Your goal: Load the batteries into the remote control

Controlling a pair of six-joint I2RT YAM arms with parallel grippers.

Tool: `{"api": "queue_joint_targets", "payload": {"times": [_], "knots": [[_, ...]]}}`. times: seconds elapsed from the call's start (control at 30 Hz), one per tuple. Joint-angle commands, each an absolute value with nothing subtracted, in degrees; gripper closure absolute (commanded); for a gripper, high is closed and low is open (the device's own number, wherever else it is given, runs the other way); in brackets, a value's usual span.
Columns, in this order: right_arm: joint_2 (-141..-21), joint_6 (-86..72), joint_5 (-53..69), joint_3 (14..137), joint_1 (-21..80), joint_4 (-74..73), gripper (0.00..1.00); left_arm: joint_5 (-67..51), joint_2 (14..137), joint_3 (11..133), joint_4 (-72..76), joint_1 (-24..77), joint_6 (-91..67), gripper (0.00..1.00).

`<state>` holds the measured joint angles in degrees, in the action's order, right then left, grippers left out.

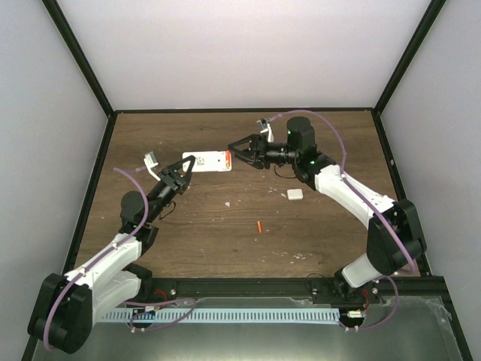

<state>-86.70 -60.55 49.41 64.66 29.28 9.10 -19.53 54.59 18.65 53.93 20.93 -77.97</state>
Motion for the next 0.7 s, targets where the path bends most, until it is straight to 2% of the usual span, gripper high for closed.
{"api": "queue_joint_targets", "payload": {"times": [0.0,0.67], "knots": [[-86.6,-61.4,51.0,66.7,30.1,12.2,0.44,-19.7,54.6,20.3,56.8,21.1,-77.8,1.00],[-87.5,-63.7,53.8,66.7,30.6,16.0,0.51,-19.3,54.8,20.2,57.0,21.3,-77.6,1.00]]}}
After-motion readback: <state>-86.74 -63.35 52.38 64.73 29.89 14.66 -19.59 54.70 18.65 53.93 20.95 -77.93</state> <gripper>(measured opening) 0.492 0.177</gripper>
